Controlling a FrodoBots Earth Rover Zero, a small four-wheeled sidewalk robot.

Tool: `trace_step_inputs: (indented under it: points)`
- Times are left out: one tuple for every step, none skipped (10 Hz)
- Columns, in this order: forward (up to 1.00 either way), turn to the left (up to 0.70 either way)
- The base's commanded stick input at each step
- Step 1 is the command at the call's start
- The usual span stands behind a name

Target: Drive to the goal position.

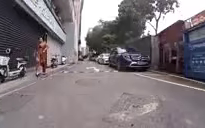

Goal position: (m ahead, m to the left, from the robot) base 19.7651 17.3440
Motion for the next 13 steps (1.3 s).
trace_step_inputs:
  points:
    - [0.70,0.00]
    - [0.70,0.00]
    - [0.70,0.00]
    - [0.70,0.00]
    - [0.70,0.00]
    - [0.70,0.00]
    - [0.70,0.00]
    - [0.70,0.00]
    - [0.70,0.01]
    - [0.70,0.13]
    - [0.70,0.14]
    - [0.70,0.14]
    - [0.70,0.14]
